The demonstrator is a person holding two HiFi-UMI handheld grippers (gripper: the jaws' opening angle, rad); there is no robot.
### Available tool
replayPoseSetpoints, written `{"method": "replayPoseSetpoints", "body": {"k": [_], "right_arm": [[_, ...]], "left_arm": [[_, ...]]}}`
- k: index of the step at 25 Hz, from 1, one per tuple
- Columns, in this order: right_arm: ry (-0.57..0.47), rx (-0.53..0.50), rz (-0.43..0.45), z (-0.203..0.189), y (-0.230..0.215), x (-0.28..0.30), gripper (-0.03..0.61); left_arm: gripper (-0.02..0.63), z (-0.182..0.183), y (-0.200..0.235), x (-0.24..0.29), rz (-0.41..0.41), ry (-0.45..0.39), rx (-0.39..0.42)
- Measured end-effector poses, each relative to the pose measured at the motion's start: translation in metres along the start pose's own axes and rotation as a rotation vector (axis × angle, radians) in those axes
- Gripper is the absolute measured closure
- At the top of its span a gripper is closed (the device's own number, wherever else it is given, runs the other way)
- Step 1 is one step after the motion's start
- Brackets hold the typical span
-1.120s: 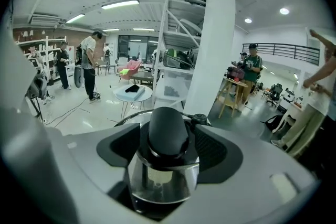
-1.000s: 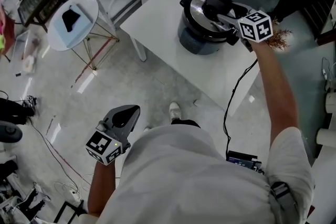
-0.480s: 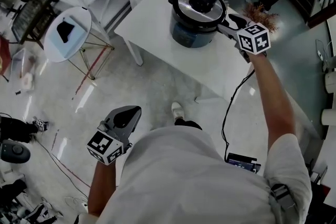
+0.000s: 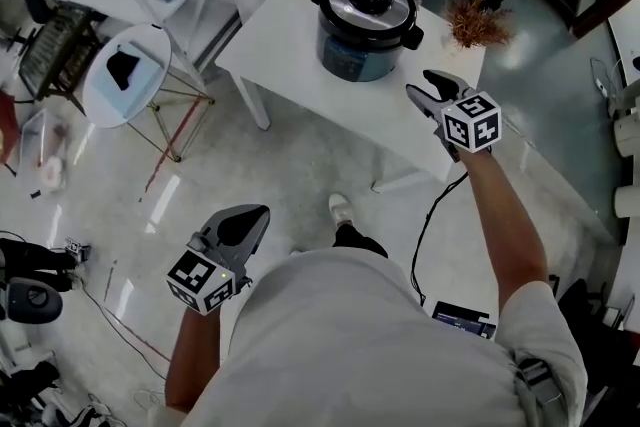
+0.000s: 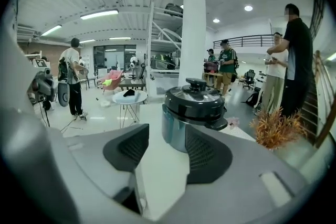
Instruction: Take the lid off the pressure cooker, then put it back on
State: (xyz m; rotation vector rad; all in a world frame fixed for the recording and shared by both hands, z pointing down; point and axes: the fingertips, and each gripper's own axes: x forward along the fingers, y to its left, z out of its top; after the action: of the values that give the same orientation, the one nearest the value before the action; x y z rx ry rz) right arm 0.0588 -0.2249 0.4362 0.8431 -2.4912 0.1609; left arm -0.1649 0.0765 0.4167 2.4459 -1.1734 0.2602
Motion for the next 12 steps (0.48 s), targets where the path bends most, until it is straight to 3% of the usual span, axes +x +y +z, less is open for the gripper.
{"method": "replayPoseSetpoints", "body": {"k": [12], "right_arm": [[-0.064, 0.086, 0.076, -0.046, 0.144, -0.050, 0.442]], "left_arm": [[0.607, -0.014, -0.023, -0.016, -0.052, -0.007, 0.013]]}}
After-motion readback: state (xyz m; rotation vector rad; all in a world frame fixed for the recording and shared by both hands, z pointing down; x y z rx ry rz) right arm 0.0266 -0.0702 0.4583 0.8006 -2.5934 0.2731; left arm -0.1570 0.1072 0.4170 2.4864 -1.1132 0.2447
